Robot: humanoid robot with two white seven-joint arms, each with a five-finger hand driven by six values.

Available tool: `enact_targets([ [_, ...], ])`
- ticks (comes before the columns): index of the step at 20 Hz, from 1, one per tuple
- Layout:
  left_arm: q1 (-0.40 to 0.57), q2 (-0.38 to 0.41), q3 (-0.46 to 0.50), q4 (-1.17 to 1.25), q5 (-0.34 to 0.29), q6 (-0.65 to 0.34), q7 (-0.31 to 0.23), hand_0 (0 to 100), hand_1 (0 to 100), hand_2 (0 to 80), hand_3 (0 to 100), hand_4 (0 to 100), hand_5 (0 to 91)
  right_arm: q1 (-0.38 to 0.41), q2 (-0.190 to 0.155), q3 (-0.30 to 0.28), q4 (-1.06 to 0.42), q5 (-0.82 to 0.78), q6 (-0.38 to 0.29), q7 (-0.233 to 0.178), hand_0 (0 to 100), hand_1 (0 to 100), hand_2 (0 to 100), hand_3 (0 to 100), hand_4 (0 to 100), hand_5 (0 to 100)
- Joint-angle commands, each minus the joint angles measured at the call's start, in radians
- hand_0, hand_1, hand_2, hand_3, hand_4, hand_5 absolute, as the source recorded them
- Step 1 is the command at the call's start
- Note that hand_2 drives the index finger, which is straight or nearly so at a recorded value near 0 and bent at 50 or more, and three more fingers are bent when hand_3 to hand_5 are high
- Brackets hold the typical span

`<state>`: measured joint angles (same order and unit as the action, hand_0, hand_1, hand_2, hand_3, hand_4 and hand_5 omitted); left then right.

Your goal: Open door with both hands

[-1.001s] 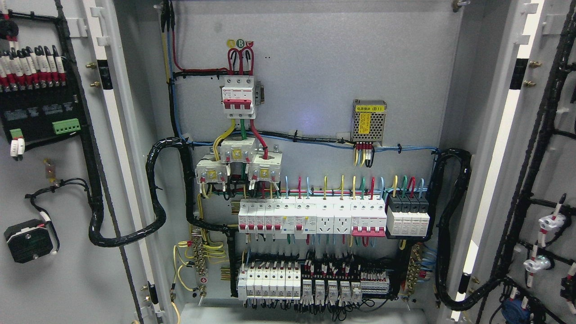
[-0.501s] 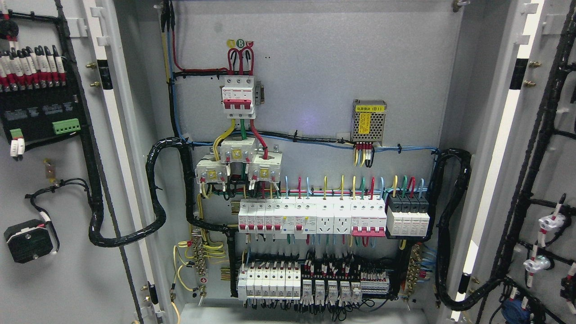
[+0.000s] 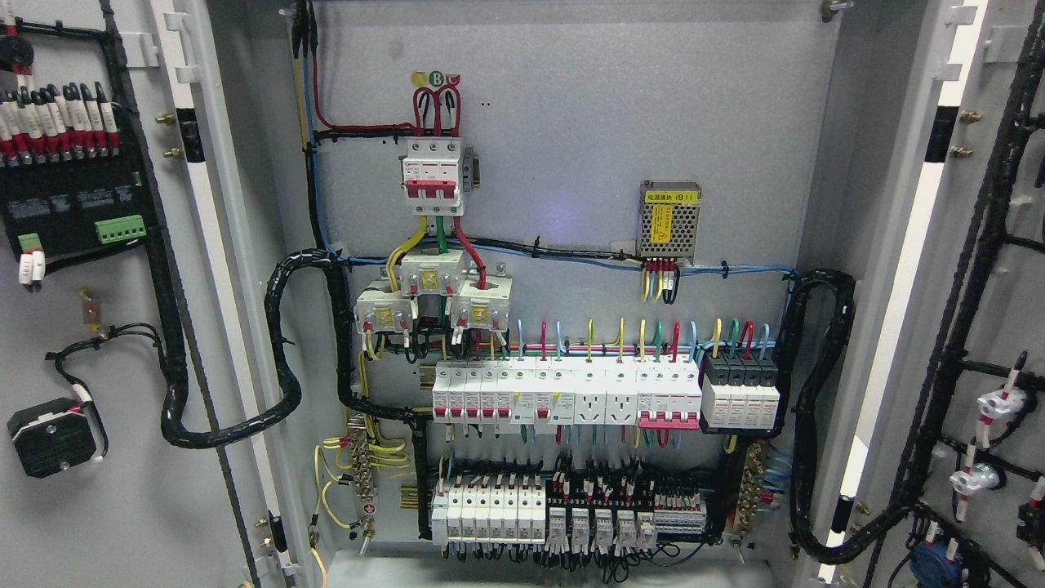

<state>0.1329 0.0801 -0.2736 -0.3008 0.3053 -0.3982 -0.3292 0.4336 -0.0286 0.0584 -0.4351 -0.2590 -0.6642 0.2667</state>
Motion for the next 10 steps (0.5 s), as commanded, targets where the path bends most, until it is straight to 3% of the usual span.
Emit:
enact_targets([
  [1,-0.052,-0.069,-0.009,0.256,-0.006,0.064,0.009,12,39,0.0,0,0,0.0,-0.056,0.070,0.035,0.184,0.003,0.127,-0.026,50,0,0,0,0,0],
  [5,-0.055,-0.086,-0.003,0.258,-0.038,0.151,0.010,12,39,0.0,0,0,0.0,-0.090,0.076,0.041,0.184,0.003,0.204,-0.032,51,0,0,0,0,0],
  [10,-0.061,-0.109,0.036,0.266,-0.086,0.188,0.010,12,39,0.0,0,0,0.0,-0.134,0.076,0.049,0.180,0.013,0.351,-0.035,48,0,0,0,0,0],
])
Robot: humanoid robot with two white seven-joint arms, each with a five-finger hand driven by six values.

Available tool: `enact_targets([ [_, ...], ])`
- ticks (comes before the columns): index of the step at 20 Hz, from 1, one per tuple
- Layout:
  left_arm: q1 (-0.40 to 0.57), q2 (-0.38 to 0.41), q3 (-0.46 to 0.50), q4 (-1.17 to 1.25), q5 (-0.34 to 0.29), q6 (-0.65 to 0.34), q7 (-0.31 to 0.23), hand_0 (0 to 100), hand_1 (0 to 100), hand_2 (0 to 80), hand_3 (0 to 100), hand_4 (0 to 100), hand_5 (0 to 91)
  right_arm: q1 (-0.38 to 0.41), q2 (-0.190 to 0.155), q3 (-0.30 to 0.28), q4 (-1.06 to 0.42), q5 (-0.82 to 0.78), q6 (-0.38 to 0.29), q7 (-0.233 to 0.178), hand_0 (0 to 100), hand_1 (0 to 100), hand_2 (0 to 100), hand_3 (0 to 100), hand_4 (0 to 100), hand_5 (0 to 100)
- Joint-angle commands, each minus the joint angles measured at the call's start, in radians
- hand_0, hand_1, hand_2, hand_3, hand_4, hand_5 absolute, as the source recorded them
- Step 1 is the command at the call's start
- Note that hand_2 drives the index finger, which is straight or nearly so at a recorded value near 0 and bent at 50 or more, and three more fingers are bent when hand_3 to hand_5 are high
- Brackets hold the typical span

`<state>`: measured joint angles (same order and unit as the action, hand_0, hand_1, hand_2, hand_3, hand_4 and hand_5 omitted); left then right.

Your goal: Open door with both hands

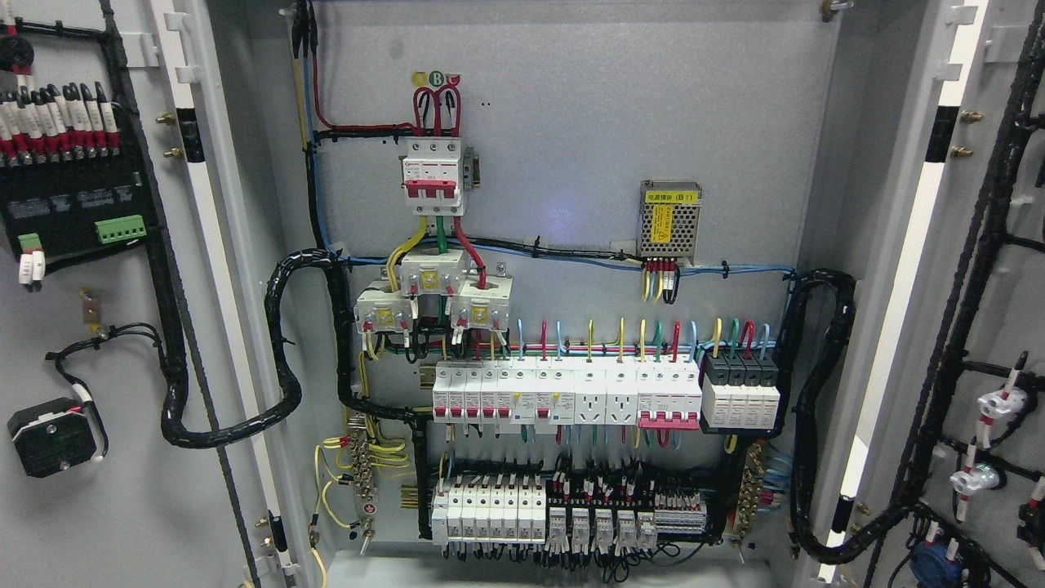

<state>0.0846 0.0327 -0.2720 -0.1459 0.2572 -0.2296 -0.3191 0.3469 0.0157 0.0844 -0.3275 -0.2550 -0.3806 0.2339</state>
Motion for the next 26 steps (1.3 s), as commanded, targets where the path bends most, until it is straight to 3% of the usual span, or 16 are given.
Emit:
enact_targets([
  [1,-0.013,-0.065,0.052,0.114,-0.056,0.021,0.000,12,39,0.0,0,0,0.0,-0.052,0.032,0.023,0.073,0.020,0.083,-0.002,48,0,0,0,0,0],
  [4,-0.013,-0.069,0.111,0.112,-0.142,0.070,0.000,12,39,0.0,0,0,0.0,-0.083,0.039,0.023,0.074,0.033,0.167,-0.010,49,0,0,0,0,0],
  [10,-0.013,-0.070,0.217,0.112,-0.154,0.092,0.006,12,39,0.0,0,0,0.0,-0.124,0.036,0.023,0.090,0.036,0.276,-0.051,50,0,0,0,0,0],
  [16,-0.013,-0.069,0.277,0.114,-0.157,0.093,0.051,12,39,0.0,0,0,0.0,-0.143,0.038,0.028,0.123,0.036,0.299,-0.047,52,0,0,0,0,0],
  [20,-0.013,-0.069,0.278,0.121,-0.162,0.095,0.051,12,39,0.0,0,0,0.0,-0.143,0.040,0.025,0.125,0.036,0.305,-0.045,52,0,0,0,0,0],
  [26,-0.013,-0.069,0.310,0.126,-0.217,0.095,0.051,12,39,0.0,0,0,0.0,-0.143,0.038,0.025,0.133,0.036,0.305,-0.044,53,0,0,0,0,0],
])
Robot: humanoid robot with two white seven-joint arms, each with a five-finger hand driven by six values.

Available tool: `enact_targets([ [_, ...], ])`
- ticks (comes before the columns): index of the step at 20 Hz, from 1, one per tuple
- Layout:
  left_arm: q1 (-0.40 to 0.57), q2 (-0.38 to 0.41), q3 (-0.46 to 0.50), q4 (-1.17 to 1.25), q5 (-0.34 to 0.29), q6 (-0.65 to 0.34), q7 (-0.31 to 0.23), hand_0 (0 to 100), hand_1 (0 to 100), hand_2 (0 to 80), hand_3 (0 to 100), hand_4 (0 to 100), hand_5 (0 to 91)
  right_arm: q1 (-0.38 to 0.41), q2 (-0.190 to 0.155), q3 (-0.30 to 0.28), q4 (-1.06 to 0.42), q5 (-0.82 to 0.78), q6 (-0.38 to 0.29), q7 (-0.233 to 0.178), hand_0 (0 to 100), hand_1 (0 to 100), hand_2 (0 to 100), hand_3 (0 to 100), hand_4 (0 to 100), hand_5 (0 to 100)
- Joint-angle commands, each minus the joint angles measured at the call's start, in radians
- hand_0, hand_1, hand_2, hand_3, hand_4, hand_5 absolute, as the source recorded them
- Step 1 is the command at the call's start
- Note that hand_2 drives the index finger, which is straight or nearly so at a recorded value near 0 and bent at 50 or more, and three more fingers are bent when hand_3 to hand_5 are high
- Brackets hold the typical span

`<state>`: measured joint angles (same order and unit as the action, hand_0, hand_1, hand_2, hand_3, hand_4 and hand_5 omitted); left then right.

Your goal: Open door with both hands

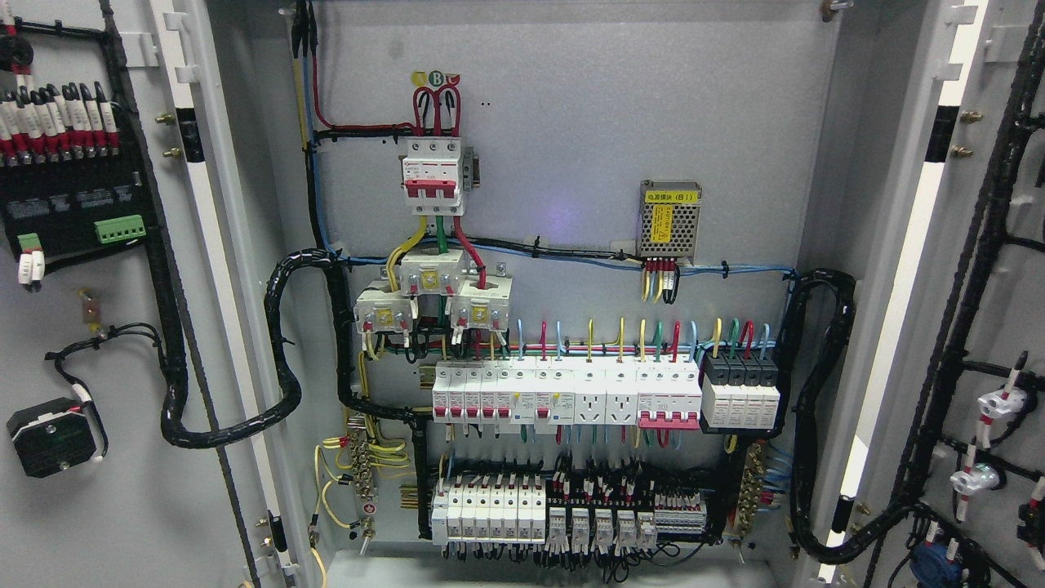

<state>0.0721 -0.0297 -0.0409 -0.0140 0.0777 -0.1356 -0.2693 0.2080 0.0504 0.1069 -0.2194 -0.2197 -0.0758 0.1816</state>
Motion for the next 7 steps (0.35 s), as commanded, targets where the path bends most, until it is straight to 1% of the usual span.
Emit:
enact_targets([
  [1,0.000,-0.007,0.079,-0.006,-0.041,0.001,0.001,12,39,0.0,0,0,0.0,-0.004,0.003,0.002,0.025,0.000,0.001,0.010,53,0,0,0,0,0],
  [7,0.000,-0.007,0.088,-0.009,-0.041,-0.001,0.001,12,39,0.0,0,0,0.0,-0.004,0.003,0.002,0.028,0.000,0.001,0.010,53,0,0,0,0,0],
])
